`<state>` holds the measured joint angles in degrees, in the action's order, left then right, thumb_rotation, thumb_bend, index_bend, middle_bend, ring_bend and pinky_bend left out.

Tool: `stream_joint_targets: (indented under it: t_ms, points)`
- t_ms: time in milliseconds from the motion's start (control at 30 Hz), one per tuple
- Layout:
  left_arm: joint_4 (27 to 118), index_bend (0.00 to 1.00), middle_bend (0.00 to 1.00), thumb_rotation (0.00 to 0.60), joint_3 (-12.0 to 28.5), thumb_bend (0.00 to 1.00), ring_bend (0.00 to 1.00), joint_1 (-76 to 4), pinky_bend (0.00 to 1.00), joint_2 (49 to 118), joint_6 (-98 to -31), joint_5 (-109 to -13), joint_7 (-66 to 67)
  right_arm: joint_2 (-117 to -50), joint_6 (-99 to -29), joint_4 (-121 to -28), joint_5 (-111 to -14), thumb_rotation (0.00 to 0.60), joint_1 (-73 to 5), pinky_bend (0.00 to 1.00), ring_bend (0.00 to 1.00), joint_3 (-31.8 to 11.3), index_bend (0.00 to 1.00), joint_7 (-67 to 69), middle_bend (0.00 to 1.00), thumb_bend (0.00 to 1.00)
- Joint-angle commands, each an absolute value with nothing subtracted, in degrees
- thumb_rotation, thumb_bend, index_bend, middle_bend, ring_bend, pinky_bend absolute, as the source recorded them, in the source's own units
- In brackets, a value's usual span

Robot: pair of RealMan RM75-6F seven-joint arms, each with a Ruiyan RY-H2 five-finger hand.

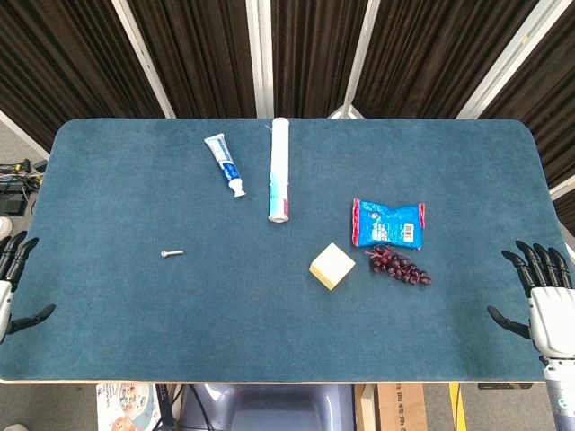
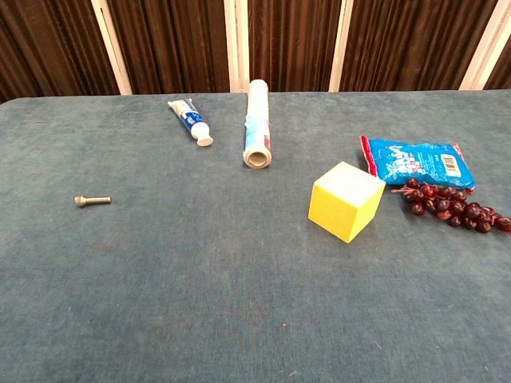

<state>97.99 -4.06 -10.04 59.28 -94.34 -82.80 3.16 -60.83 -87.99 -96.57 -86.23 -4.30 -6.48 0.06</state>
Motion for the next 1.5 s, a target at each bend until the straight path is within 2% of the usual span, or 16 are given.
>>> stream_joint_targets:
  t_ms: [33, 767, 933, 1000, 1233, 1300, 1367, 1500]
  points:
    - [98.05, 0.05, 0.0, 0.6, -3.42, 0.21, 0.0, -9.57, 0.0, 59.14, -94.37, -82.5, 3.29, -60.72, -87.45, -96.69, -85.71, 0.6, -4.39, 0.0, 0.04, -6.46, 0.19, 0.02, 0.11, 0.15]
    - [98.85, 0.05, 0.03, 0.6, -2.48, 0.19, 0.0, -7.86, 0.0, 59.78, -92.52, -86.21, 6.64, -60.79, -87.73, -98.34, -85.6, 0.6, -4.13, 0.0, 0.04, -6.24, 0.19, -0.01, 0.12, 0.15]
    - [97.89, 0.09, 0.06, 0.6, -0.41, 0.19, 0.0, -8.4, 0.0, 60.16, -91.26, -83.8, 7.74, -61.03, -87.23, -98.5, -84.99, 0.6, -4.26, 0.0, 0.04, -6.28, 0.19, -0.57, 0.11, 0.15]
    - [97.87, 0.1, 0.06, 0.6, 0.64, 0.19, 0.0, -9.38, 0.0, 60.16, -89.2, -81.99, 8.58, -61.09, -87.08, -98.57, -84.94, 0.6, -4.31, 0.0, 0.04, -6.24, 0.19, -0.86, 0.11, 0.15]
    - [103.33, 0.11, 0.07, 0.6, 5.05, 0.19, 0.0, -18.38, 0.0, 56.14, -71.59, -71.42, 12.4, -61.45, -86.45, -98.85, -84.27, 0.6, -4.55, 0.0, 0.04, -6.28, 0.19, -2.1, 0.11, 0.15]
    - [104.9, 0.14, 0.08, 0.6, 7.33, 0.19, 0.0, -22.53, 0.0, 55.01, -64.26, -64.75, 13.52, -61.76, -86.21, -98.83, -84.0, 0.6, -4.7, 0.0, 0.04, -6.32, 0.19, -2.85, 0.11, 0.15]
    - [104.93, 0.18, 0.09, 0.6, 9.21, 0.19, 0.0, -26.32, 0.0, 55.96, -59.78, -58.07, 16.71, -61.99, -85.78, -98.74, -83.83, 0.6, -4.82, 0.0, 0.04, -6.15, 0.19, -3.53, 0.11, 0.15]
    - [105.41, 0.24, 0.11, 0.6, 10.68, 0.21, 0.0, -30.92, 0.0, 59.87, -58.81, -48.0, 24.1, -62.28, -85.03, -98.59, -83.33, 0.6, -5.12, 0.0, 0.04, -6.11, 0.19, -4.22, 0.11, 0.15]
